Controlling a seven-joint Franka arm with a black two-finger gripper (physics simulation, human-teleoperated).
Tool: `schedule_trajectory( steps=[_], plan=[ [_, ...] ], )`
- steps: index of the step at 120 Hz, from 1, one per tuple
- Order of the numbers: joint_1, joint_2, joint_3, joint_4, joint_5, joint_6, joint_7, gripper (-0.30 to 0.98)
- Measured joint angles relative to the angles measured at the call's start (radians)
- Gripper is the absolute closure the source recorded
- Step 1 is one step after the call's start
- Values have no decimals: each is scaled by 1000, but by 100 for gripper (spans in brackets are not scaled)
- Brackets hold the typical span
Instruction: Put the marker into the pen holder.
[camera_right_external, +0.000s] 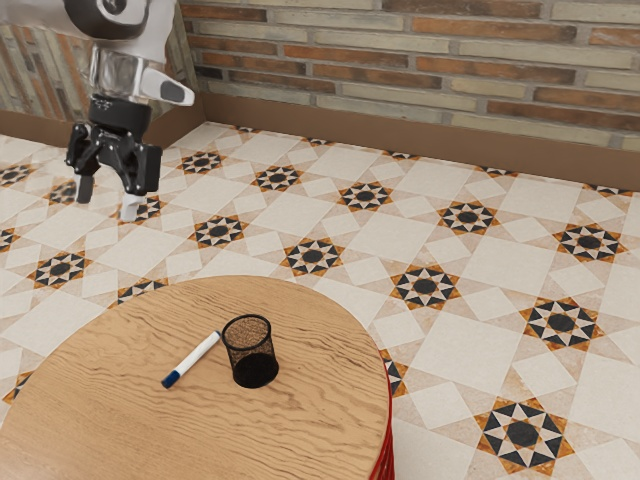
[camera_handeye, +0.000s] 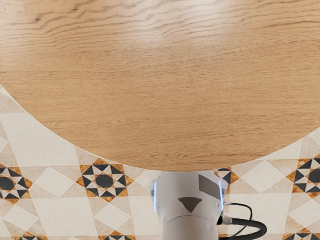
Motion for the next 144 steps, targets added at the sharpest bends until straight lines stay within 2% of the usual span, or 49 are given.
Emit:
schedule_trajectory(
  steps=[12, 24, 32, 44, 56, 77, 107, 130, 144],
  plan=[
    [-8, 1, -6, -31, -11, 237, 25, 0],
    [-20, 22, -7, -35, -35, 366, 33, 0],
    [-3, 126, -5, -35, -49, 415, 31, 0],
    [103, 321, -2, -44, 5, 475, 16, 0],
    [78, 427, 58, -94, 45, 538, 0, 0],
    [-10, 370, 136, -370, 68, 714, -21, 0],
    [-59, 250, 163, -627, 78, 976, -39, 0],
    [-72, 211, 170, -713, 94, 1138, -43, 2],
    [-64, 213, 174, -718, 98, 1196, -38, 8]
  ],
)
